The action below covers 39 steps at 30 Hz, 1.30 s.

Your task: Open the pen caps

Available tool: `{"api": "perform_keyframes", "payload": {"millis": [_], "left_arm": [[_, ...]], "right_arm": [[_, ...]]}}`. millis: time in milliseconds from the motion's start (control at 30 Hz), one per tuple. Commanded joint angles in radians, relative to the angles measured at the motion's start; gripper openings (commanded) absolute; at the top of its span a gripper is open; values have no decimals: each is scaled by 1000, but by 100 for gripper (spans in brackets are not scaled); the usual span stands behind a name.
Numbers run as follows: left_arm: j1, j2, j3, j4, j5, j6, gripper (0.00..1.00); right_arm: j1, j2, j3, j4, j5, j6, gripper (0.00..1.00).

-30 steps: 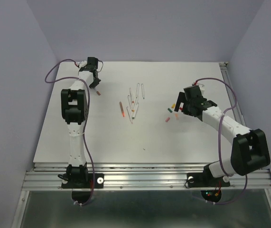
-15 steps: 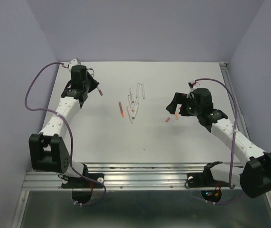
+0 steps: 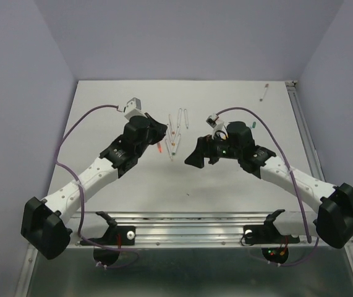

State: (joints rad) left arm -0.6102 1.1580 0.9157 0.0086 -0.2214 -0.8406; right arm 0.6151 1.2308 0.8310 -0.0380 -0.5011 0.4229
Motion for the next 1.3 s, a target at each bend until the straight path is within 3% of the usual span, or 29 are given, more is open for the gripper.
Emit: {"api": "perform_keyframes", "payload": {"millis": [0,200,700,733,767,900,1033,1167,1267], "left_arm": [[-29,-6,6,28,-81,-49,0],[-30,42,21,14,-84,-40,0],[-30,77,80,-41,-108,-3,2],[-29,84,92,-58,-119,-2,11],[-29,89,101,-67,-125,12,38],[-19,123,141,-102,-162,41,95],[51,182,215,-104,-95,104,99],[142,249,267,-95,-23,152,99],[206,313,296,-62,31,196,99]], "right_arm": [[11,7,40,43,120,14,100],[9,1,92,-143,462,13,100],[9,-14,118,-194,670,100,100],[8,-11,128,-201,738,115,100],[0,-1,132,-213,765,138,100],[-124,73,172,-218,782,215,100],[-328,226,332,-220,653,321,100],[-439,410,494,-261,734,287,100],[-527,599,769,-296,831,255,100]]}}
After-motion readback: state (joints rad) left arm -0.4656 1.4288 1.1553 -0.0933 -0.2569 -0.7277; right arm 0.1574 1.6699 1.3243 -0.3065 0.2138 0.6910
